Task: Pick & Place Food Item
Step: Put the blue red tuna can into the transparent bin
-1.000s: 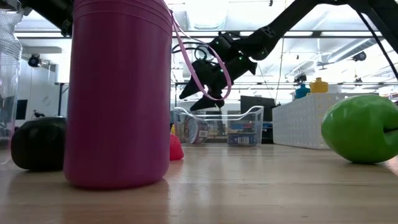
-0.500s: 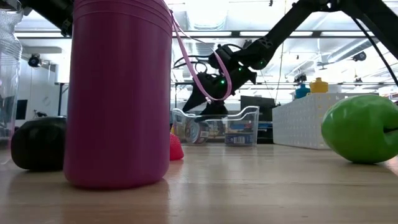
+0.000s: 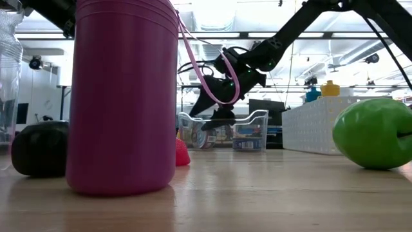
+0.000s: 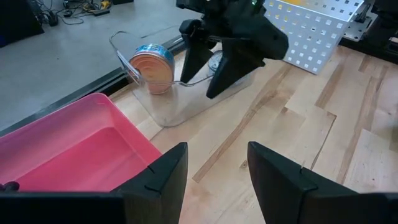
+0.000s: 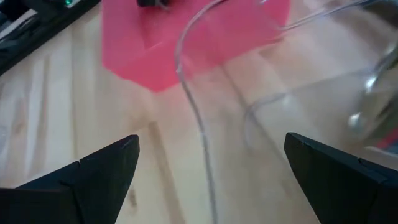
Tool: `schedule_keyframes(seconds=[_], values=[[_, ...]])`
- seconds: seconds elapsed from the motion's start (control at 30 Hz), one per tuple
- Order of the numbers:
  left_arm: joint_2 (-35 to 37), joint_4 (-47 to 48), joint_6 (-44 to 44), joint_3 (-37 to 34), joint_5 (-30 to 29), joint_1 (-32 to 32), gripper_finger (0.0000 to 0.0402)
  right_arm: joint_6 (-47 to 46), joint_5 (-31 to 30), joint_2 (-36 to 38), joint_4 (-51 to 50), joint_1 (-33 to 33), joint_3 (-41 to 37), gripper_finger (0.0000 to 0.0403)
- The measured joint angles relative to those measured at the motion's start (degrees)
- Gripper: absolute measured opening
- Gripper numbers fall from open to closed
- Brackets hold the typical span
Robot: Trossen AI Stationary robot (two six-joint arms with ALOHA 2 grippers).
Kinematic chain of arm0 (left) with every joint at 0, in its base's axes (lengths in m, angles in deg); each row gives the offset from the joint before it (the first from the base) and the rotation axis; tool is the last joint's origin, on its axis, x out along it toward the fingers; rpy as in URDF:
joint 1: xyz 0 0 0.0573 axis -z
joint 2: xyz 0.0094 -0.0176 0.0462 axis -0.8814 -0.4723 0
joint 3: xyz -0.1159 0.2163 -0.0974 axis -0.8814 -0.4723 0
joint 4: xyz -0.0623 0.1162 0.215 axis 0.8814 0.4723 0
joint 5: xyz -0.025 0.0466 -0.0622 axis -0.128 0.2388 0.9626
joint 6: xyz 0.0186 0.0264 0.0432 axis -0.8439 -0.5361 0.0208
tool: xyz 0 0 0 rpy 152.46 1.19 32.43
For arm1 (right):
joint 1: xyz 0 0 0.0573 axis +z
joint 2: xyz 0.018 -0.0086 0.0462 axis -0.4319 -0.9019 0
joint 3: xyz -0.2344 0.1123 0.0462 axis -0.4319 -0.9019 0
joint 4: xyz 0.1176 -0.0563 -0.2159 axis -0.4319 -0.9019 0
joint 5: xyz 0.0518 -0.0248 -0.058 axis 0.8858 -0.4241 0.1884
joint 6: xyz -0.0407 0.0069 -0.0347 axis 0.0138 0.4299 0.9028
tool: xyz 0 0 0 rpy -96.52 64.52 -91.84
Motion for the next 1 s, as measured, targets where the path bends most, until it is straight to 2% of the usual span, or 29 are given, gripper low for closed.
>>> schedule_keyframes(seconds=[0.43, 1.0], values=[[0.01, 0.0, 0.0, 0.0, -0.02, -0.01, 0.0174, 1.6, 4.77, 0.32, -6.79, 1.71, 0.0, 0.04], [0.0, 0.04, -0.01, 0.02, 0.0, -0.01, 0.0173, 7.01, 3.87, 4.98, -16.42, 3.57, -0.5, 0.04]])
